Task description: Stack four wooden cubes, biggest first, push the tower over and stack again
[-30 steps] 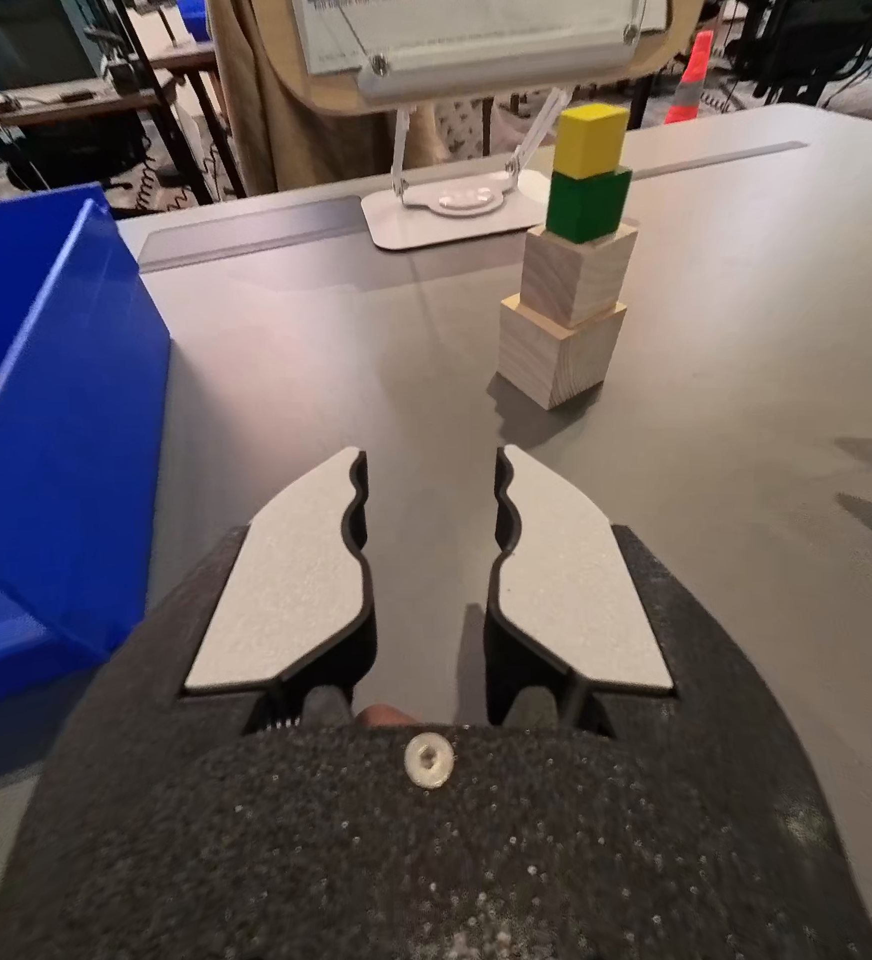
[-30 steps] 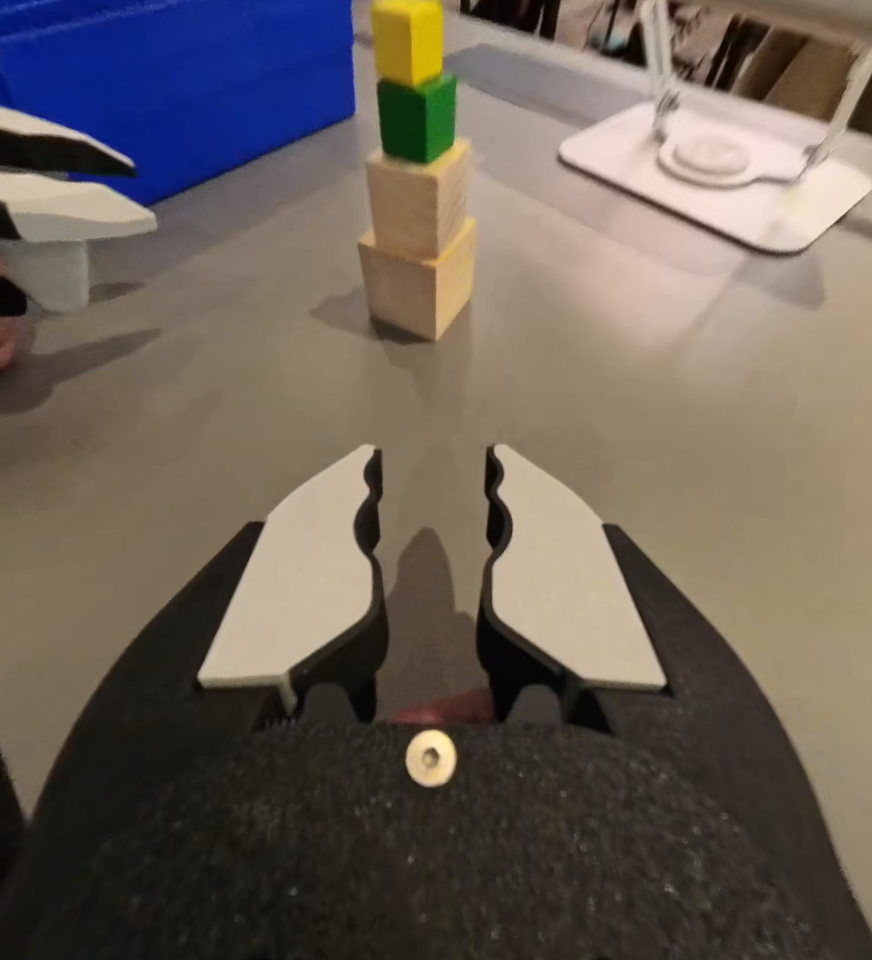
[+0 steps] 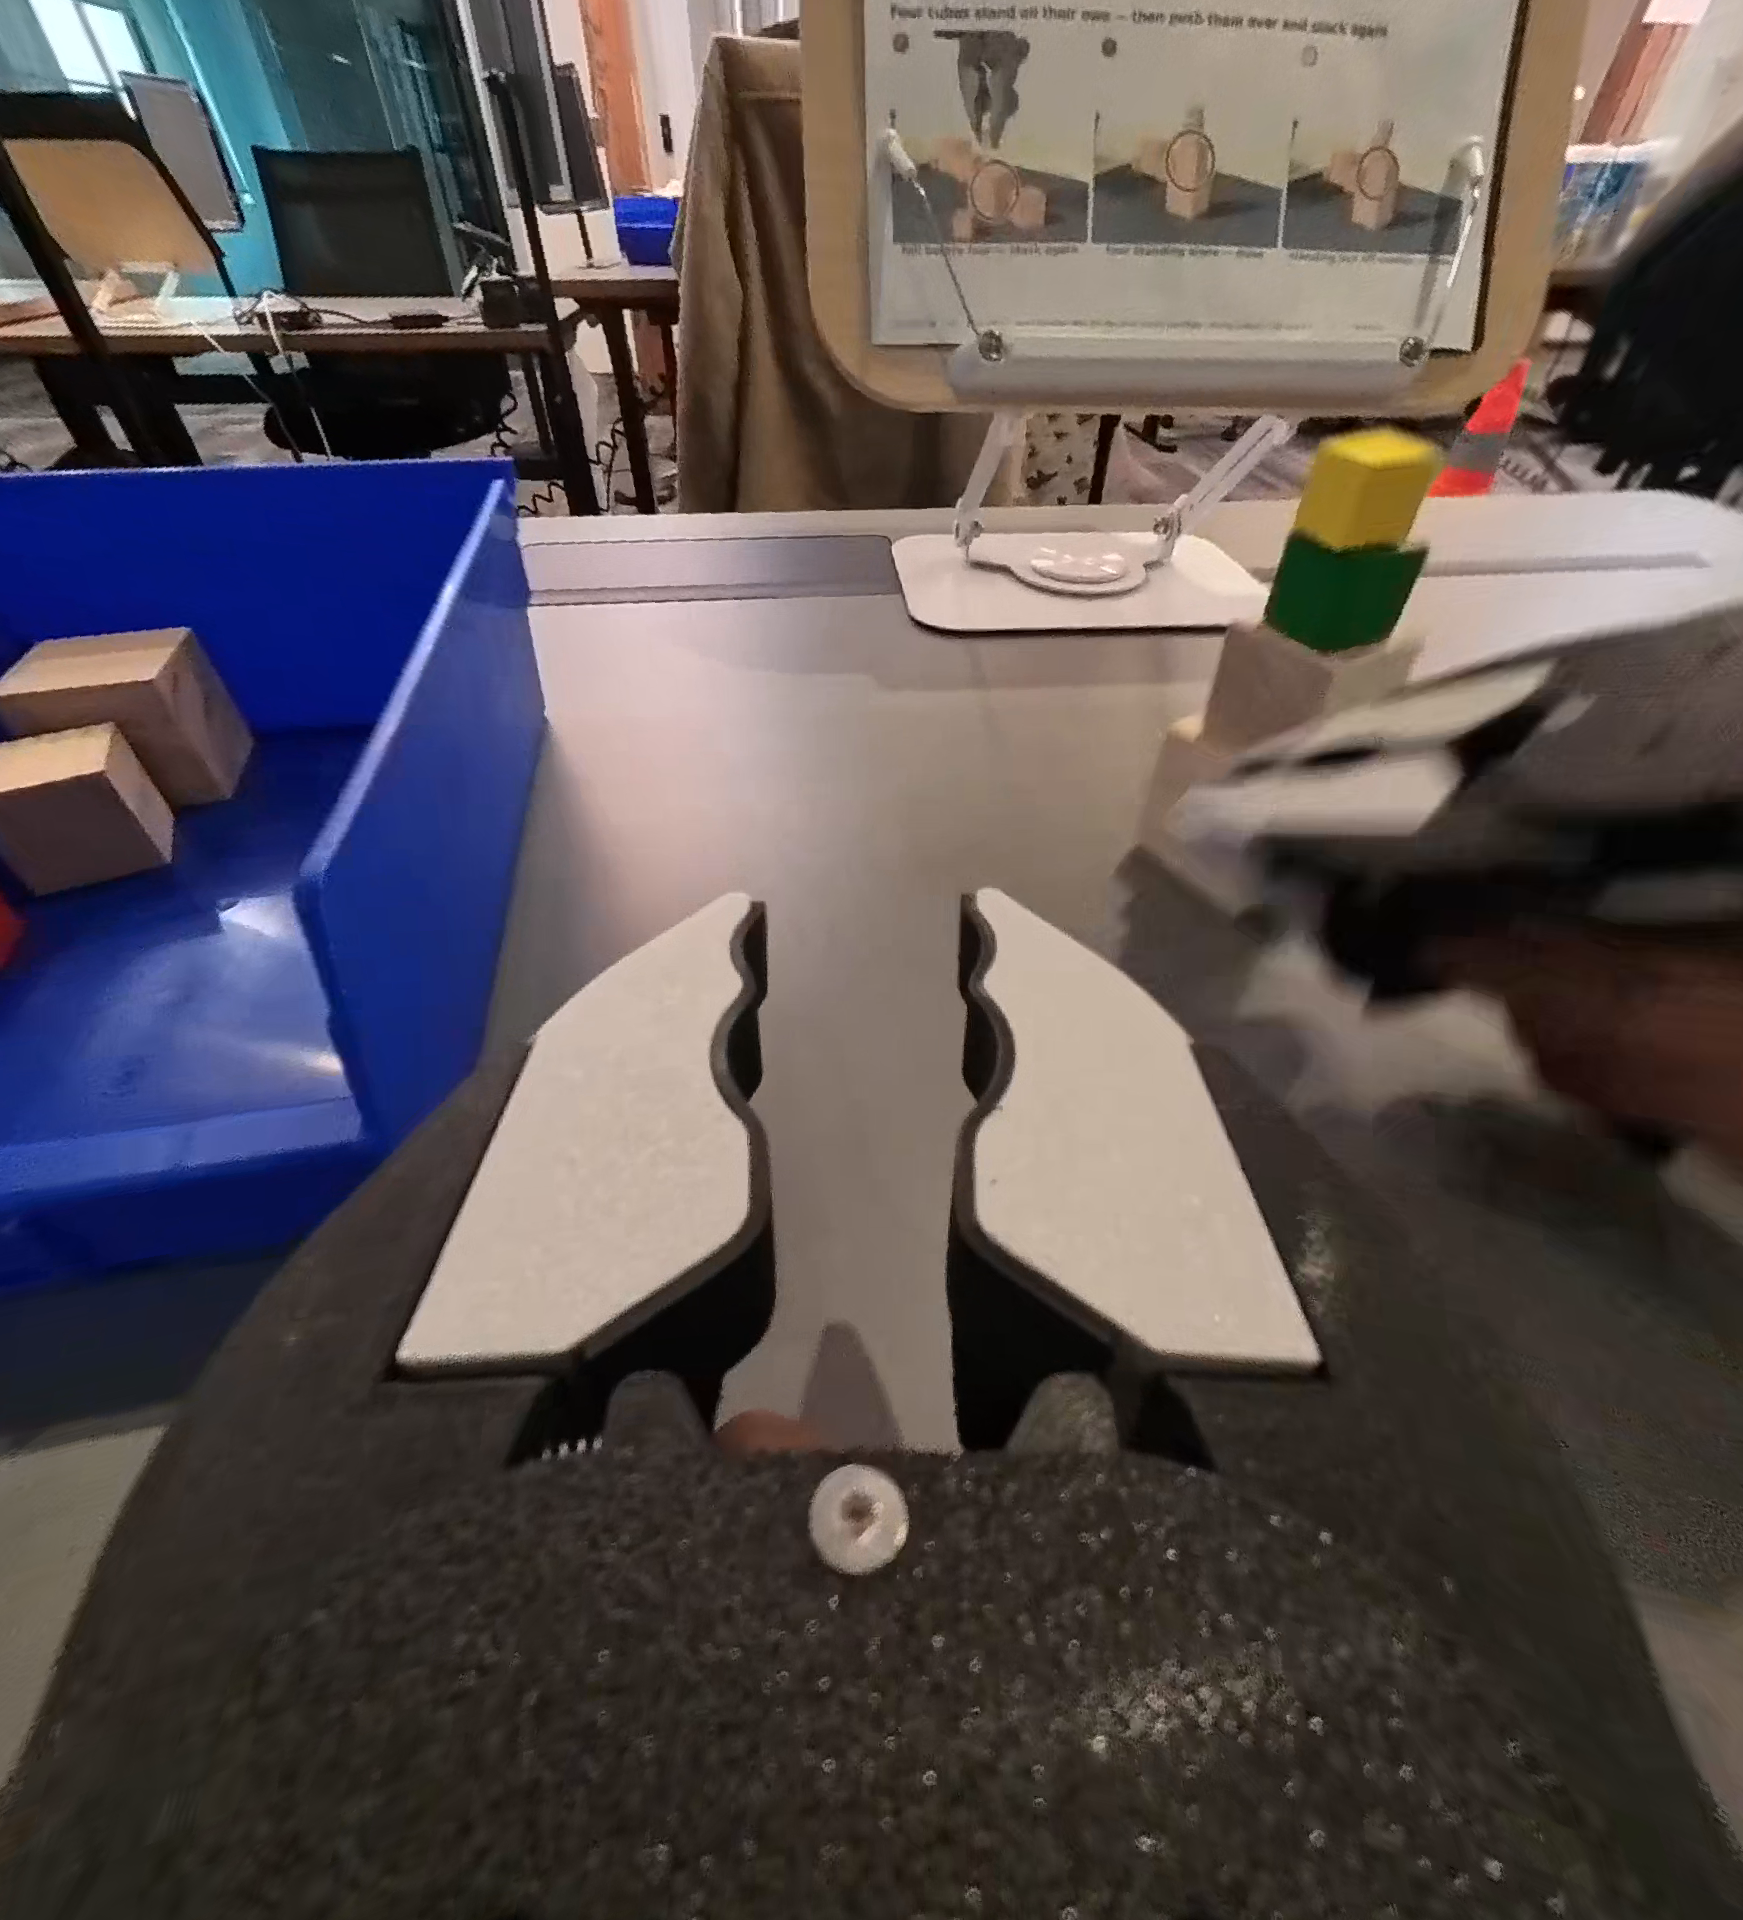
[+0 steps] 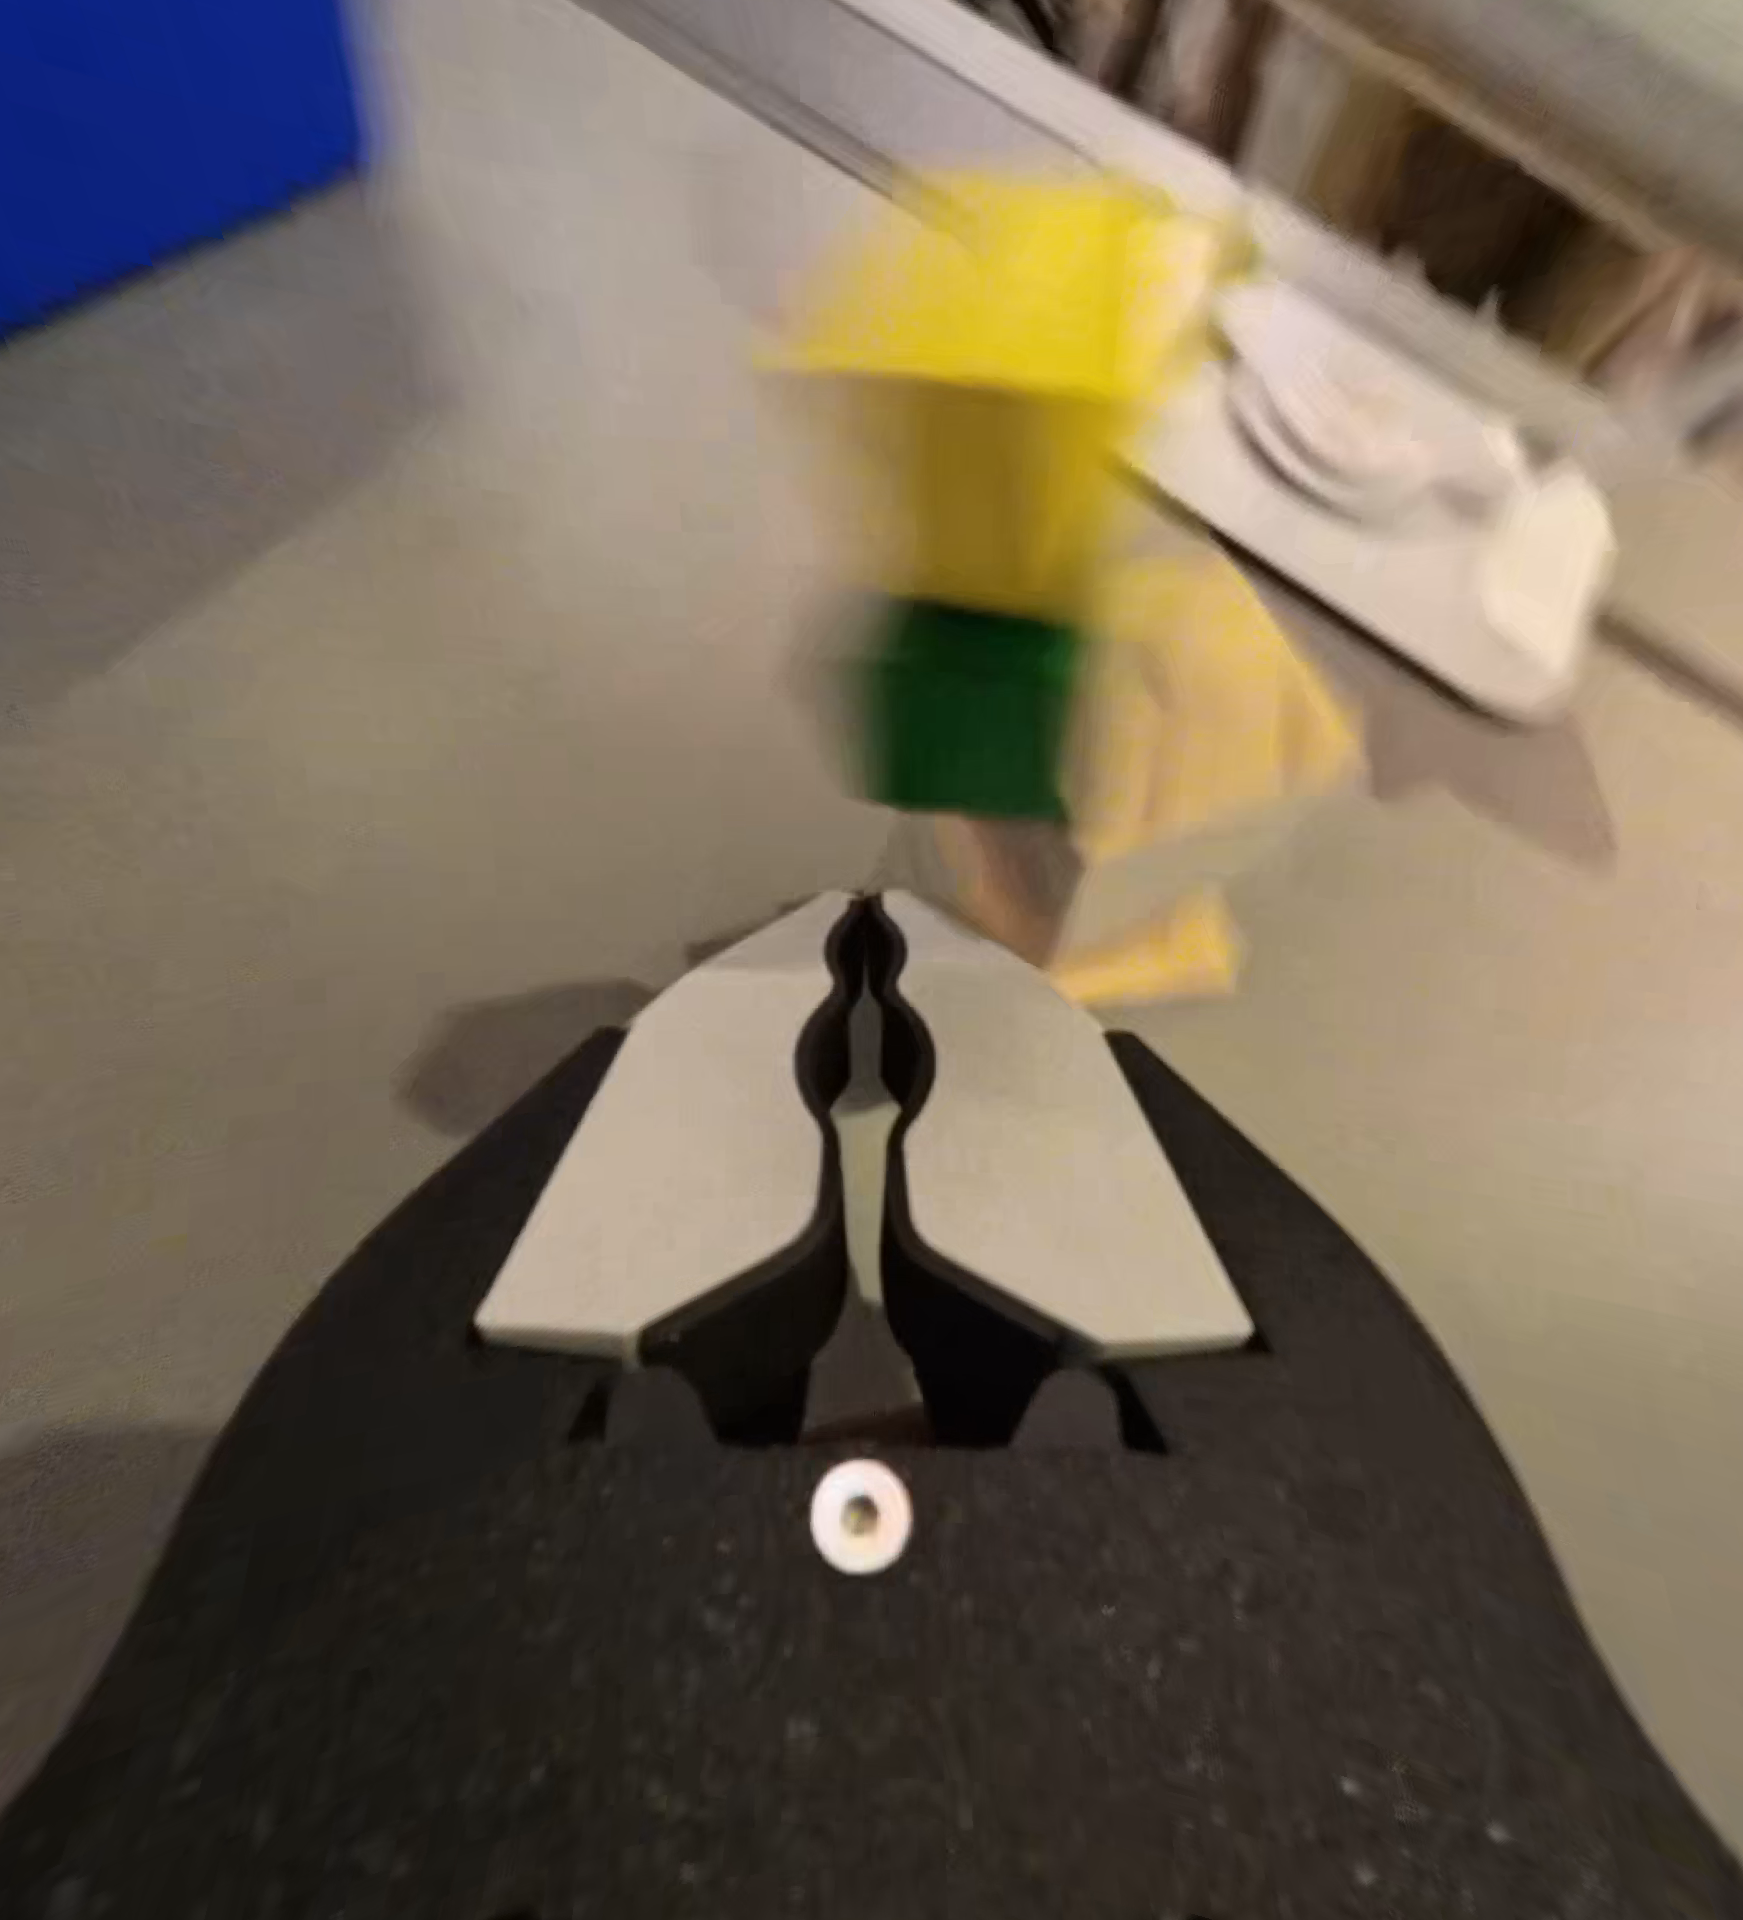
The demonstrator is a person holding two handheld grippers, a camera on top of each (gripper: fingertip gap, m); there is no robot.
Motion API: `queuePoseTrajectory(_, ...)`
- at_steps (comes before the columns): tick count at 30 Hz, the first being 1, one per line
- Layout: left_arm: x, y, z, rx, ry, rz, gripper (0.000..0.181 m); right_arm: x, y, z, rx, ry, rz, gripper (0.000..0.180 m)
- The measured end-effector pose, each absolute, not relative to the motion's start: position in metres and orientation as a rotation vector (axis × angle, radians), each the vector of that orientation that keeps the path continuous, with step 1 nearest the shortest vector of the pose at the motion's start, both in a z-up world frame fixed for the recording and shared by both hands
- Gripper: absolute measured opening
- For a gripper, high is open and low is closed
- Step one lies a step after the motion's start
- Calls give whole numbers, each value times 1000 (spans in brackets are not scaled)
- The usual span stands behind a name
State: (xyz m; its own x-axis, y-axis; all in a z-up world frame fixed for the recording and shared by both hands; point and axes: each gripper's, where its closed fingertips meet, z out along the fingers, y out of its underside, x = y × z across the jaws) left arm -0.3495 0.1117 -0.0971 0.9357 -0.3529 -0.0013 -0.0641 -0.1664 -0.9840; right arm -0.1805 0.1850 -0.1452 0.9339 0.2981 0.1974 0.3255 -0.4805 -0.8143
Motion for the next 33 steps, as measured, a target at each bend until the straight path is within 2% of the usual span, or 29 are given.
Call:
queuePoseTrajectory(2, -343, 108, -97, -1716, 365, -244, 37, -151, 164, -136, -2118, -464, 123, 0)
queuePoseTrajectory(4, -334, 101, -99, -1704, 436, -215, 40, -127, 129, -123, -2018, -561, -83, 0)
queuePoseTrajectory(8, -315, 91, -101, -1683, 513, -177, 41, -98, 80, -146, -2106, -450, 78, 0)
queuePoseTrajectory(12, -297, 85, -105, -1688, 566, -154, 46, -86, 54, -140, -2035, -355, 217, 0)
queuePoseTrajectory(14, -289, 83, -105, -1681, 588, -154, 46, -72, 47, -130, -1969, -301, 215, 1)
queuePoseTrajectory(17, -281, 84, -108, -1691, 615, -149, 46, -55, 44, -133, -1980, -301, 163, 15)
queuePoseTrajectory(33, -279, 86, -106, -1699, 596, -255, 48, -54, 46, -140, -2007, -345, 30, 29)
